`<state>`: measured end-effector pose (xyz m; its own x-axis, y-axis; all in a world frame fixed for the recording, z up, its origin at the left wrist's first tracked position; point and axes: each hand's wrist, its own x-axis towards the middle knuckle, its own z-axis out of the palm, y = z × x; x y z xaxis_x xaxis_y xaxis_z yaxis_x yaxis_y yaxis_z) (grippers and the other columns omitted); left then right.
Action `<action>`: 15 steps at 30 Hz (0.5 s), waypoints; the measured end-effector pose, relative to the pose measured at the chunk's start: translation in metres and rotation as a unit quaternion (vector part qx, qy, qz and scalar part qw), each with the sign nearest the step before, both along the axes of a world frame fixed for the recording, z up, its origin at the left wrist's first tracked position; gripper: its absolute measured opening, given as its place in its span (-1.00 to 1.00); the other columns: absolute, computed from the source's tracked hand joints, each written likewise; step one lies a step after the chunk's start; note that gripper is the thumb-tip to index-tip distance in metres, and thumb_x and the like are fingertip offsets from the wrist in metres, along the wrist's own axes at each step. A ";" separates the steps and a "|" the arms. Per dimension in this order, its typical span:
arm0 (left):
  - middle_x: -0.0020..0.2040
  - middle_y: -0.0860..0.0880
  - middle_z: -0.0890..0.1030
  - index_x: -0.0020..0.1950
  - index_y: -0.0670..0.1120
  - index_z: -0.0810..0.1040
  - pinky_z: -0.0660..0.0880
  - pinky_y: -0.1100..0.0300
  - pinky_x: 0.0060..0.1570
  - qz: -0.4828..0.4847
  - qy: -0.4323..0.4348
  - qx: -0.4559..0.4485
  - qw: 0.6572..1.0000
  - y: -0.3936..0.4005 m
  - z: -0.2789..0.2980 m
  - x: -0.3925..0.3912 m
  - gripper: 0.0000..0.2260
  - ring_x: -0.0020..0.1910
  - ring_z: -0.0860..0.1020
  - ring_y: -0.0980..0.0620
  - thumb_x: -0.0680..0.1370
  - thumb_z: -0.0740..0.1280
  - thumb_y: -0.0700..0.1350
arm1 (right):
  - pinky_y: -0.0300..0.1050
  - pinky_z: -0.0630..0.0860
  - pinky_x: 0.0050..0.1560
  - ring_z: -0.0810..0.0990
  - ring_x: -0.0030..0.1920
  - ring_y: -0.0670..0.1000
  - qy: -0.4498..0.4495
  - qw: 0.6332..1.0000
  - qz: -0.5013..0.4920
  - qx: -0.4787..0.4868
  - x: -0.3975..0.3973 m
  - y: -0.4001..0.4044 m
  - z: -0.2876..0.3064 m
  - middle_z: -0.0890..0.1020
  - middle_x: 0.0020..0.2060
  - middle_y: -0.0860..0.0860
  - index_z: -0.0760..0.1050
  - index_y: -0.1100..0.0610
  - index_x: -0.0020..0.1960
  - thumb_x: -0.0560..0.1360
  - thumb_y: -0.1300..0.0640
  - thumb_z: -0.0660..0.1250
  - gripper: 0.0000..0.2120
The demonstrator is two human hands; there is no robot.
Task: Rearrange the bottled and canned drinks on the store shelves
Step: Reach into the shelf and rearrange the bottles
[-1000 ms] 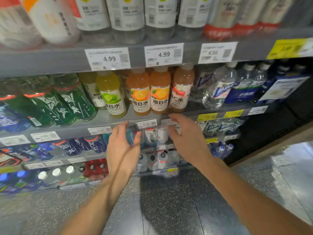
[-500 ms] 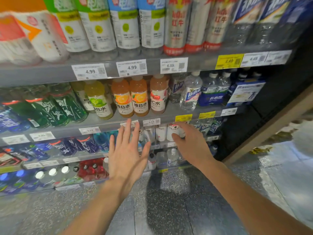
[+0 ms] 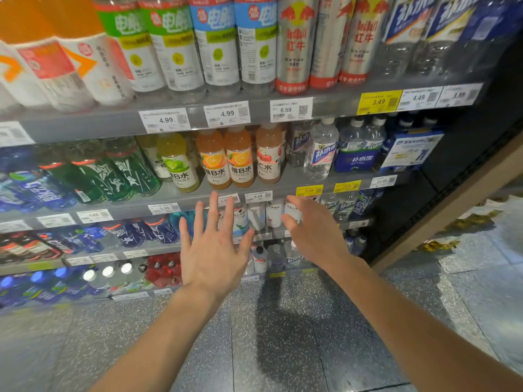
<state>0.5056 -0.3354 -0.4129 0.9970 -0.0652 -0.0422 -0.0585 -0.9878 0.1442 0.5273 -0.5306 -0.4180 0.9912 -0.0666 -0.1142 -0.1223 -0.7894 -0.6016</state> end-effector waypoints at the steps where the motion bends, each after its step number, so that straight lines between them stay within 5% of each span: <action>1: 0.60 0.05 -0.36 0.62 0.13 -0.28 -0.22 -0.16 0.57 0.003 0.005 0.003 1.000 0.003 0.001 -0.001 -0.34 0.60 -0.31 -0.02 0.62 -0.14 0.35 | 0.10 0.24 0.51 0.26 0.54 0.03 0.003 1.000 0.000 -0.004 0.000 0.000 -0.001 0.37 0.52 -0.02 0.29 0.03 0.55 0.65 -0.03 0.20 -0.51; 15: 0.63 -0.01 -0.30 0.62 0.04 -0.34 -0.22 -0.18 0.57 0.070 0.015 -0.016 0.997 0.041 0.039 -0.018 -0.28 0.62 -0.25 -0.10 0.62 -0.11 0.36 | 0.13 0.21 0.54 0.21 0.57 0.09 -0.054 0.983 0.102 -0.140 -0.012 0.054 0.029 0.29 0.56 0.07 0.21 -0.03 0.59 0.65 -0.10 0.18 -0.46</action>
